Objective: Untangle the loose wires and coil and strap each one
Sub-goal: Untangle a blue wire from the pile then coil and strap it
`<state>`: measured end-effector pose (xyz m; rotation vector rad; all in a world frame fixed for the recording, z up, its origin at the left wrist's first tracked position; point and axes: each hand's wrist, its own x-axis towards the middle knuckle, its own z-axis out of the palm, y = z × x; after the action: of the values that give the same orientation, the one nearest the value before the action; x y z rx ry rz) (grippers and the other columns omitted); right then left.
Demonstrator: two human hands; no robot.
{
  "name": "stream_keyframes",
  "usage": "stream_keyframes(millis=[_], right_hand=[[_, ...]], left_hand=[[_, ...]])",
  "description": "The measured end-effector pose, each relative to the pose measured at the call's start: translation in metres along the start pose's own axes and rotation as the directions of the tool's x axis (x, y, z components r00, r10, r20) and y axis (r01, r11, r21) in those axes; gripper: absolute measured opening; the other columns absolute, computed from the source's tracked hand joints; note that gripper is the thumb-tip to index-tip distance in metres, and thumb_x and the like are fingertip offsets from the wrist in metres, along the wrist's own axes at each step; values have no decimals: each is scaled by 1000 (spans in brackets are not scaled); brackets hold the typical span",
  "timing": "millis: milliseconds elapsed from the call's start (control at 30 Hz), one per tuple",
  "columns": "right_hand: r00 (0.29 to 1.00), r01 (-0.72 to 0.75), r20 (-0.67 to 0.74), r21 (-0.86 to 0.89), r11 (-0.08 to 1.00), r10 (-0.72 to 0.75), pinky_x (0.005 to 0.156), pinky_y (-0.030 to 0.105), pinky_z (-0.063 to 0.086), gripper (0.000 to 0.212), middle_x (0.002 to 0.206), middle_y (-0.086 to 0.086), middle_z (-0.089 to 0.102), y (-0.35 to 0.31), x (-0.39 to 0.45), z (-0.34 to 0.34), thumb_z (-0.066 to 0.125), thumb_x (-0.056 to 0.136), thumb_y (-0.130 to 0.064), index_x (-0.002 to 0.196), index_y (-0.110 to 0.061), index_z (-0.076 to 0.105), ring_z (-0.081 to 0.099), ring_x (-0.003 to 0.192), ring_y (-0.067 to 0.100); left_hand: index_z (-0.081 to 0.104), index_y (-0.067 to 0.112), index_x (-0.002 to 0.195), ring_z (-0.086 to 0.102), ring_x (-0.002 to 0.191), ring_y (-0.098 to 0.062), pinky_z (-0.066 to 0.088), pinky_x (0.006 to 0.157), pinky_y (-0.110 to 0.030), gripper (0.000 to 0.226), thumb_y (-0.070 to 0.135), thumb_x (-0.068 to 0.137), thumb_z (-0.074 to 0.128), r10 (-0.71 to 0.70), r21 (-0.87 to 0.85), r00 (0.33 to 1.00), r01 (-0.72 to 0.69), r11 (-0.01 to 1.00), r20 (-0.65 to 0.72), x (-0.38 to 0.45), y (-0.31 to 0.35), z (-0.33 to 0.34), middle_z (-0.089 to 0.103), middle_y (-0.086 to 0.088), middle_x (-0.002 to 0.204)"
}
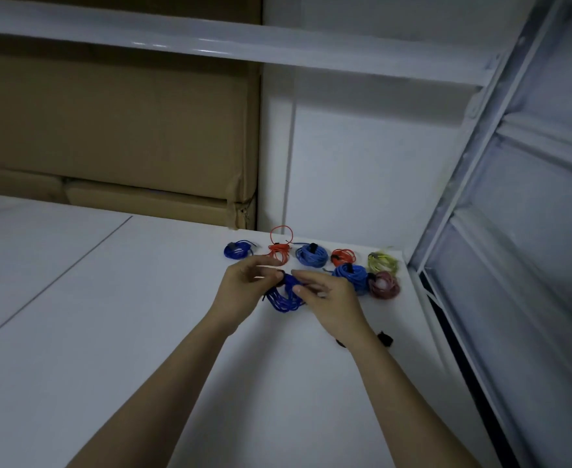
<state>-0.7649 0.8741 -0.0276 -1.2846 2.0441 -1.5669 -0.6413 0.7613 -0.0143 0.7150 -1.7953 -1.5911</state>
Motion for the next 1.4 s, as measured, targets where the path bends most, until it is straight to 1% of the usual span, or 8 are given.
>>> stream_keyframes(millis=[167, 433, 600, 767, 933, 1100, 1233, 1400], right_hand=[[1000, -24, -21, -70, 997, 23, 81, 32, 57, 23, 98, 5, 73, 8, 34, 28, 68, 85, -5, 108, -7, 71, 68, 89, 15], [998, 31, -51, -144, 989, -39, 71, 3, 41, 18, 102, -2, 67, 21, 61, 22, 61, 92, -18, 105, -10, 72, 58, 85, 0], [996, 59, -37, -346, 936, -76, 82, 32, 47, 14, 101, 7, 65, 40, 63, 3, 62, 89, -7, 98, -4, 72, 56, 95, 22], [998, 60, 37, -409, 911, -49, 79, 19, 39, 18, 107, 6, 62, 43, 66, 5, 59, 90, -5, 104, -5, 71, 55, 96, 17], [996, 90, 67, -526, 845, -65, 91, 33, 46, 22, 117, 7, 62, 34, 74, 20, 57, 90, -7, 108, -6, 69, 53, 110, 24], [974, 221, 95, -571, 791, -204, 93, 39, 43, 25, 116, 7, 62, -7, 85, 71, 59, 88, -8, 110, -10, 69, 49, 110, 28], [939, 343, 172, -512, 788, -297, 95, 39, 42, 30, 124, 5, 57, -57, 97, 155, 57, 90, -13, 118, -14, 64, 45, 117, 26], [888, 447, 328, -451, 773, -323, 95, 35, 41, 31, 130, 1, 49, -132, 101, 311, 52, 93, -17, 123, -17, 59, 41, 121, 22]], left_hand=[[68, 20, 95, 69, 83, -14, 56, 69, -19, 12, 10, 89, 65, -74, -20, 996, 73, 997, -51, 20, -20, -10, 71, 0, 93], [69, 12, 113, 62, 87, -14, 51, 72, -17, 23, 10, 91, 62, -27, 413, 980, 108, 905, -197, 61, -57, -25, 68, -3, 106], [70, 15, 112, 61, 93, -20, 46, 77, -24, 23, 19, 93, 57, 38, 673, 989, 70, 736, -143, 77, -67, -21, 69, -6, 109], [63, 13, 121, 60, 102, -20, 46, 82, -24, 31, 25, 93, 60, -34, 683, 994, 99, 724, -108, 82, -64, -14, 66, -6, 117], [60, 19, 114, 60, 99, -20, 42, 90, -32, 24, 32, 94, 57, 129, 793, 975, 66, 606, -180, 74, -50, -36, 64, -1, 114], [55, 16, 119, 58, 103, -25, 44, 86, -34, 26, 29, 96, 52, 340, 915, 918, 53, 400, -202, 50, -20, -115, 62, -3, 117], [53, 14, 122, 55, 106, -29, 43, 86, -36, 28, 20, 95, 47, 340, 952, 900, 199, 233, -272, 21, 4, -221, 59, -6, 121], [52, 11, 123, 53, 109, -33, 44, 83, -39, 31, 16, 93, 48, 290, 915, 868, 372, 155, -403, -34, 17, -384, 57, -11, 122]])
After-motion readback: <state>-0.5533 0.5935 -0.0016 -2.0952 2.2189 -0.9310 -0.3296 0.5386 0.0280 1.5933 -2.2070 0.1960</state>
